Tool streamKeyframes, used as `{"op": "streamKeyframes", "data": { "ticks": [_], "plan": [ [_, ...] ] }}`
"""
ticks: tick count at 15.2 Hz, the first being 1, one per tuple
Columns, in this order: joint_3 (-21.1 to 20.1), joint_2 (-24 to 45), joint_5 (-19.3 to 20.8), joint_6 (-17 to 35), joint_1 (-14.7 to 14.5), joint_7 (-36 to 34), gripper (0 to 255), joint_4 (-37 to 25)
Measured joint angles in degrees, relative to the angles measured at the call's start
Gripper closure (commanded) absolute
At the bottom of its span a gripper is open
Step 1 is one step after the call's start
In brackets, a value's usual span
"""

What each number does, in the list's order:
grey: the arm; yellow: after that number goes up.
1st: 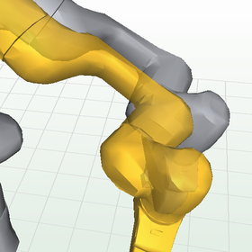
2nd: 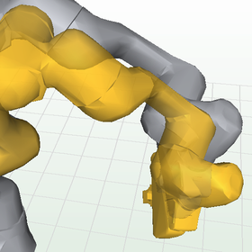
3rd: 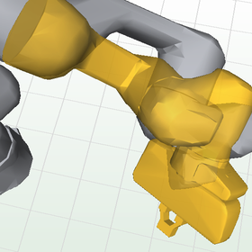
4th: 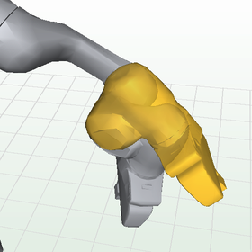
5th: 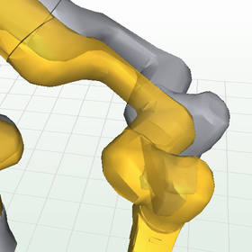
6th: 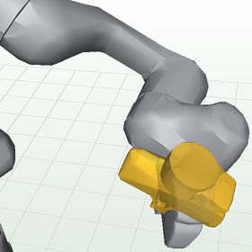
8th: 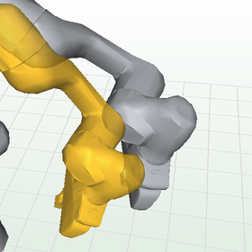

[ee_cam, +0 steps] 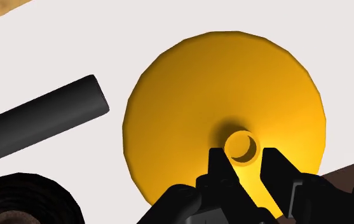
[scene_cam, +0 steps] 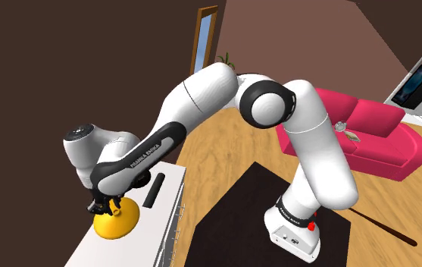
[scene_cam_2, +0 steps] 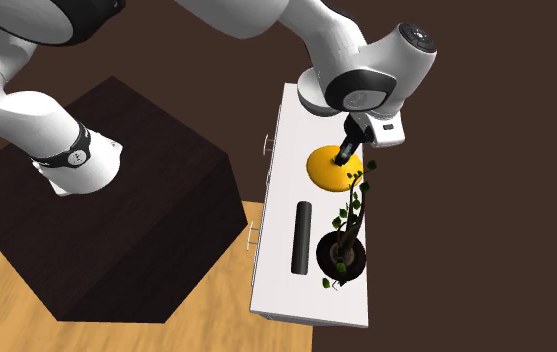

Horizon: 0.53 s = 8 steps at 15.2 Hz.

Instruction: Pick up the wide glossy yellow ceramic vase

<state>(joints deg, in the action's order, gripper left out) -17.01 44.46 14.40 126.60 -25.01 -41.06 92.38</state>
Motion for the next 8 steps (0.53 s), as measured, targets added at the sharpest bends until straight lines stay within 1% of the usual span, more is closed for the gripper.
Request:
{"op": "streamKeyframes", "data": {
  "ticks": [8],
  "plan": [
    [-1.0, -4.4, -1.1, -3.4, 0.7, 0.5, 255, 0.9]
  ]
}}
